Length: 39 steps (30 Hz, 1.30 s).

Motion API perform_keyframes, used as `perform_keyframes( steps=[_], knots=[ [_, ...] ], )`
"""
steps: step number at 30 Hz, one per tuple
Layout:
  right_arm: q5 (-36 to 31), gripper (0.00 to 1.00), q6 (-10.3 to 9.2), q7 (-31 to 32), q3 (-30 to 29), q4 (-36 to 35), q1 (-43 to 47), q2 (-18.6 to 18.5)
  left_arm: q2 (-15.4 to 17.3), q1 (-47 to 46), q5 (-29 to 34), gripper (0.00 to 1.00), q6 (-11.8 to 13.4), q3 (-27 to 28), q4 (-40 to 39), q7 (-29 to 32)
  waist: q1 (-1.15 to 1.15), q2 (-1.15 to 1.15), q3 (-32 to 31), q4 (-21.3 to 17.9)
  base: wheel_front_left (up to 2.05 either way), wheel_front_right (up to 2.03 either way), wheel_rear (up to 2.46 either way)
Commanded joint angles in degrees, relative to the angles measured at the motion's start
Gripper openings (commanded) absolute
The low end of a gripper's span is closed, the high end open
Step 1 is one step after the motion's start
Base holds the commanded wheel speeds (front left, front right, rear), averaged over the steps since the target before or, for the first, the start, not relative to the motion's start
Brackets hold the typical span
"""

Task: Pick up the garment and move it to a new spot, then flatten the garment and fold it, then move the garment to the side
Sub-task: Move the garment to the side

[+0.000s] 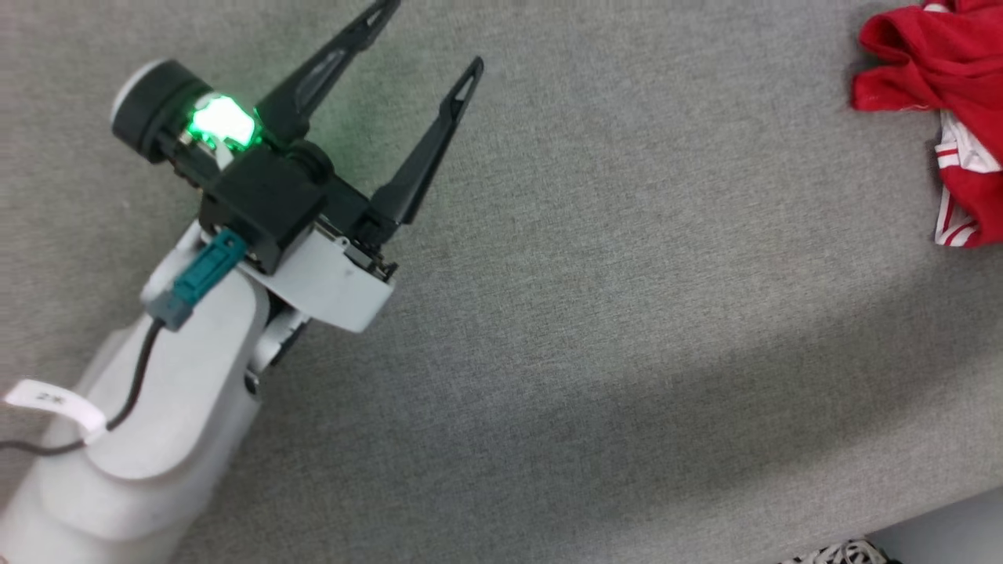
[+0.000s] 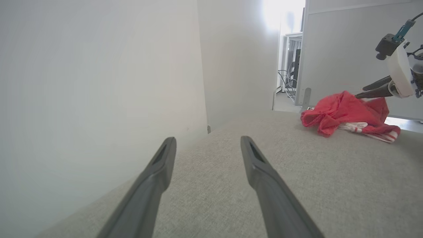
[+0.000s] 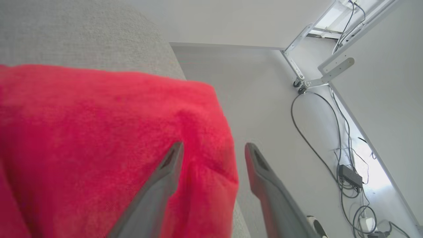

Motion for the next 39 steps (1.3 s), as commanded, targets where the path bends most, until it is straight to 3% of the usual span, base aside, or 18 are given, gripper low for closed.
perform_keyframes(
  steps=[1,11,21,28,33,39],
  knots=[
    [-1.09,1.00,-0.12,-1.02,1.12,1.10,-0.29,-1.36,-1.20,1.71,0.11,1.00,-0.13,0.69,-0.05,0.04,0.00,0.00,-3.17,1.20,0.00,0.00,0.00],
    [-1.74,1.00,-0.12,-2.85,7.23,0.62,3.65,-1.35,-7.51,13.52,-0.24,1.00,-0.12,6.43,0.07,0.04,0.00,0.00,-15.61,4.87,0.00,0.00,0.00],
    [6.40,1.00,-0.12,-6.55,14.51,-7.00,17.94,3.02,-13.42,32.27,0.11,1.00,-0.12,13.91,2.23,0.04,0.00,0.00,-29.09,9.78,0.00,0.00,0.00],
    [12.42,1.00,-0.12,-7.39,20.22,-13.50,27.42,3.43,-16.14,41.35,0.42,1.00,-0.12,17.61,4.08,0.03,0.00,0.00,-35.40,14.05,0.00,0.00,0.00],
    [14.86,1.00,-0.12,-9.22,20.09,-17.40,31.23,3.87,-17.83,45.76,0.26,1.00,-0.12,21.64,5.10,0.04,0.00,0.00,-37.75,16.85,0.00,0.00,0.00],
    [11.89,1.00,-0.12,-9.91,16.25,-22.79,35.77,4.87,-18.91,49.15,1.27,1.00,-0.12,24.30,5.01,0.03,0.00,0.00,-40.07,19.24,0.00,0.00,0.00]
  ],
)
